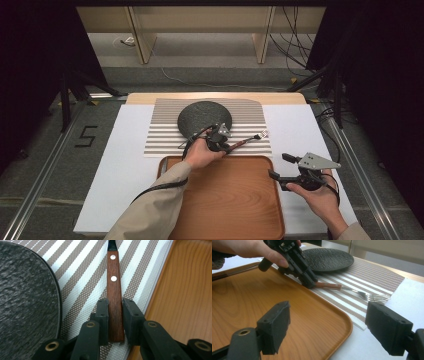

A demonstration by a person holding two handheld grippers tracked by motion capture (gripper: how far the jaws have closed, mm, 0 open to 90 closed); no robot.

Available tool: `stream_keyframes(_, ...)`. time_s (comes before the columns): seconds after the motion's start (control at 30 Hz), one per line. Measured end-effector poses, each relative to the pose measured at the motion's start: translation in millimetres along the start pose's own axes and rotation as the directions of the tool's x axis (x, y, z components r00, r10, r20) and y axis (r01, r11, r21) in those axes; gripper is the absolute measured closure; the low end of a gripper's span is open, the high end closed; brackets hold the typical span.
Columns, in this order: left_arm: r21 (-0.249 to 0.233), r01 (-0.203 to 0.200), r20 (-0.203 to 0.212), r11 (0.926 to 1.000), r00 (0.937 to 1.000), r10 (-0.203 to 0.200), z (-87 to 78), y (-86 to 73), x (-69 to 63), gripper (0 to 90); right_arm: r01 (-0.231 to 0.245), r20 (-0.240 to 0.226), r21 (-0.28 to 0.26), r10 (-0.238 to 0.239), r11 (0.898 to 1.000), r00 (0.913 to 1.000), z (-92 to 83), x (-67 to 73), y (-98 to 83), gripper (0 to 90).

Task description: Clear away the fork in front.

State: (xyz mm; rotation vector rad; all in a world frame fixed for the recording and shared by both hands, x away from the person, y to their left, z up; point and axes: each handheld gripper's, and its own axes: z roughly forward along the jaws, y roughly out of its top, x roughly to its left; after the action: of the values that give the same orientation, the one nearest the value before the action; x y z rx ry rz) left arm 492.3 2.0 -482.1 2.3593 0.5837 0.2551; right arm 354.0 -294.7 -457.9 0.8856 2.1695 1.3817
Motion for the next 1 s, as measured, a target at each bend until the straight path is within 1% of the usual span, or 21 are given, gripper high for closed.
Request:
stream_keyframes(0.2,-0.004,-0.001,-0.006,1.0,1.0,0.001,-2.0,0.6,-0.4,75.5,0.001,0.001,0.0,-0.001,1.0,1.0,0.0,0.2,0.1,21.0)
stream_keyframes(0.3,-0.001,-0.009,-0.022,1.0,0.9997,0.009,-3.0,1.0,-1.3,75.6,0.002,0.002,-0.001,-0.002,1.0,1.0,0.0,0.4,0.2,21.0)
stream_keyframes(0.37,-0.002,-0.006,-0.017,1.0,0.9998,0.006,-3.2,1.2,-1.5,75.6,0.001,0.002,-0.001,-0.001,1.0,1.0,0.0,0.3,0.2,21.0)
stream_keyframes(0.47,-0.004,-0.006,-0.019,1.0,0.9998,0.006,-3.4,1.4,-2.0,75.6,0.002,0.001,-0.001,-0.002,1.0,1.0,0.2,0.2,0.1,21.0)
stream_keyframes(0.63,-0.026,-0.011,-0.031,0.9996,0.9995,0.01,-5.8,2.6,-3.2,75.6,0.002,0.002,-0.001,-0.002,1.0,1.0,0.1,0.2,0.0,21.0)
stream_keyframes(0.77,-0.033,-0.018,-0.031,0.9993,0.9994,0.017,-8.5,3.9,-4.1,75.6,0.002,0.001,-0.002,-0.002,1.0,1.0,0.2,0.4,0.1,21.0)
stream_keyframes(0.83,-0.032,-0.013,-0.037,0.9994,0.9992,0.012,-10.1,4.1,-4.6,75.6,0.003,0.002,-0.001,-0.003,1.0,1.0,0.2,0.5,0.1,21.0)
stream_keyframes(0.9,-0.038,-0.003,-0.052,0.9993,0.9987,0.001,-12.3,4.2,-5.3,75.6,0.002,0.003,-0.002,-0.002,1.0,1.0,0.1,0.5,0.2,21.0)
stream_keyframes(1.0,-0.04,0.005,-0.059,0.9992,0.9982,-0.007,-17.6,5.0,-6.9,75.6,0.002,0.003,-0.004,-0.002,1.0,1.0,0.0,0.6,0.5,21.1)
